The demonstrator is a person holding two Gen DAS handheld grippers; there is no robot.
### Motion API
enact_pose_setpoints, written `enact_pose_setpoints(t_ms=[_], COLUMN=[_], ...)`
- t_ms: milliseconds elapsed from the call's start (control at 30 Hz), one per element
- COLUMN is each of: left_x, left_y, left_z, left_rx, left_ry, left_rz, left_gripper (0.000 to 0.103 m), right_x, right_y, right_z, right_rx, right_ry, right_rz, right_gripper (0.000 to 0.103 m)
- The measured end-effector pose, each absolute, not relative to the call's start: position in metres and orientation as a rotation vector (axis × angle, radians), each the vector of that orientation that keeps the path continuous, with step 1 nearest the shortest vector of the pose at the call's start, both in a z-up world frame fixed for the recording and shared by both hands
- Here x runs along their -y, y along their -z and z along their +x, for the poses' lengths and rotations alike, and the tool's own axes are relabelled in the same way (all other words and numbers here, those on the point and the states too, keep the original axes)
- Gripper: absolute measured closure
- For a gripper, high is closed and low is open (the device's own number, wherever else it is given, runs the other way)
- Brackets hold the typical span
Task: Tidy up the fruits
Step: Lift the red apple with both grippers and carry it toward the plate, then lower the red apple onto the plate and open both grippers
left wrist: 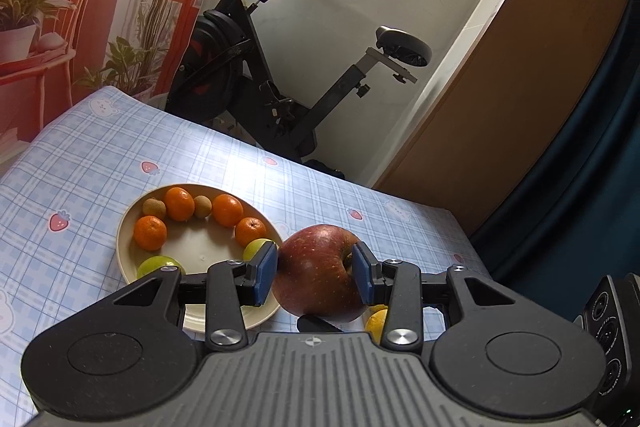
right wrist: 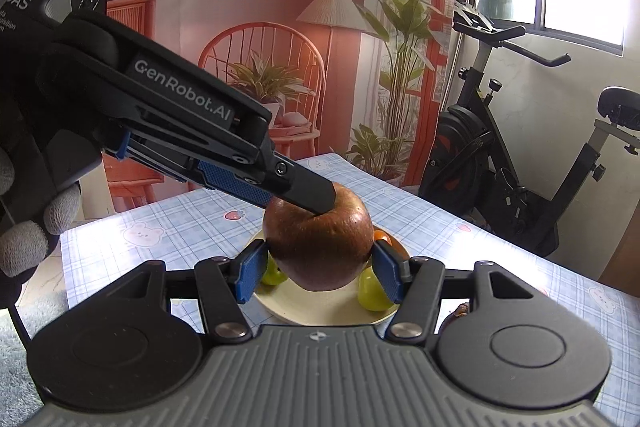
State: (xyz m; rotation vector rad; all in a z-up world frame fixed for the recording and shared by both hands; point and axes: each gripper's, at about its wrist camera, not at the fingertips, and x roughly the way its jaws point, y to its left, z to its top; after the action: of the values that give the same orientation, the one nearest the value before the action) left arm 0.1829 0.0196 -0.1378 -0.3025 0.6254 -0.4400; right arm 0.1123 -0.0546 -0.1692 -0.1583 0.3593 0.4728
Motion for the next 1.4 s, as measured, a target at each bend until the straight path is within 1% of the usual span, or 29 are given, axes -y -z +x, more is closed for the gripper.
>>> enact_pose_setpoints(t_ms=[233,600,933,1200,1400], left_x=[-0.026,-0.035,-0.045,-0.059,-0.064], left_y=[0.125,0.13,0.156,0.19,0.205], left_z=[0.187,0.226,0.268,0.304,0.314], left_rx=[-0.59,-0.618,-0.692,-0.796,-0.841], left_ry=[0.427,0.407,0.371,0.358,0.346], left_rz=[-0.31,-0.307,-0.316,-0.359,-0.37], left_gripper=[0.06,0.06,0.06,0.06,0.06], right_x=[0.046,0.038,0.032,0.025,0.022], right_y=[0.152,0.158,0.187,0.222,0.24], right_z=[0.119,0.162,0.21,0.248,0.263], right_rx=[-0.327,-0.348,-0.419,-0.514,-0.557], right_ry=[-0.49,-0.52,-0.557,-0.583,-0.596], right_rz=[-0.172,-0.187,-0.179,-0.179,-0.175], right_gripper=[0.043,0.043,0.043,0.043,0.043])
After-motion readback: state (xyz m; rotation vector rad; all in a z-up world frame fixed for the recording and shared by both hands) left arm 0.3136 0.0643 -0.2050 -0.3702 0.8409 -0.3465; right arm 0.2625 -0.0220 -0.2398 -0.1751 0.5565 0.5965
